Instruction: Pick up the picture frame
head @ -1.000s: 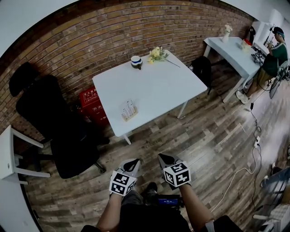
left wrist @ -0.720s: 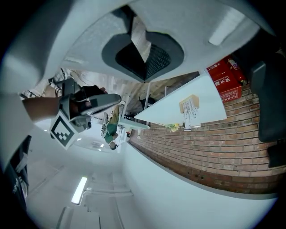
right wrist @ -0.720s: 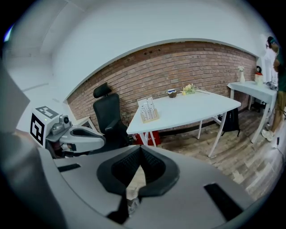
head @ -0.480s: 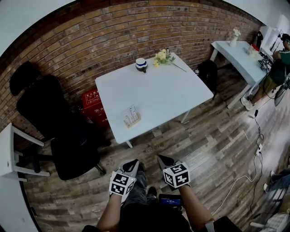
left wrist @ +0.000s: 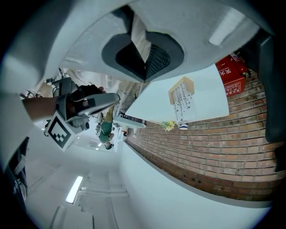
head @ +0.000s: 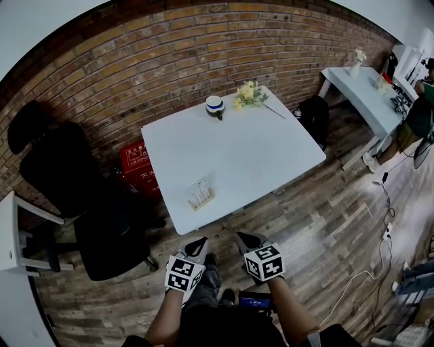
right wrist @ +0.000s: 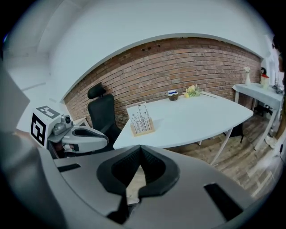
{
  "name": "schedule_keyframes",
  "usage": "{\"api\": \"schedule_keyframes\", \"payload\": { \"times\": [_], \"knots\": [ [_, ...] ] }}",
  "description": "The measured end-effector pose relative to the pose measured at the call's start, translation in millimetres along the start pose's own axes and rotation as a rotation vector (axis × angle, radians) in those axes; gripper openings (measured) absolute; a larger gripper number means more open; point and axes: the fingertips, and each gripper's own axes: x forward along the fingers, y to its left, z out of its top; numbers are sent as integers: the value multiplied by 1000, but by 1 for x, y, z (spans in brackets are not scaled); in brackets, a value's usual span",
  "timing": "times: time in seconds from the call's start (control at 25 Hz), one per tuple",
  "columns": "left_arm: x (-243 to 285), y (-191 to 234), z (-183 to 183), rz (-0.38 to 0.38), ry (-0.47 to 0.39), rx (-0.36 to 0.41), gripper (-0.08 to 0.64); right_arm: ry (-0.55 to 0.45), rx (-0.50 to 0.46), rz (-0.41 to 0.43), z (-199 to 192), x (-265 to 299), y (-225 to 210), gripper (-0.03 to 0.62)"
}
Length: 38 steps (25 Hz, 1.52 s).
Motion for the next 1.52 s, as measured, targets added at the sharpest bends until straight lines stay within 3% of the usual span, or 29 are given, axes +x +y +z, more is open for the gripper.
{"api": "schedule_keyframes", "payload": {
  "times": [0.56, 0.8, 1.52],
  "knots": [
    [38, 95, 39, -34, 28, 17, 12, 5, -1, -36, 84, 80, -26, 9],
    [53, 105, 38, -41, 40, -10, 12, 29, 2, -31, 85, 96, -36, 9],
    [54, 112, 58, 121, 14, -91, 12, 42, -132, 155, 123, 110, -34, 9]
  ]
}}
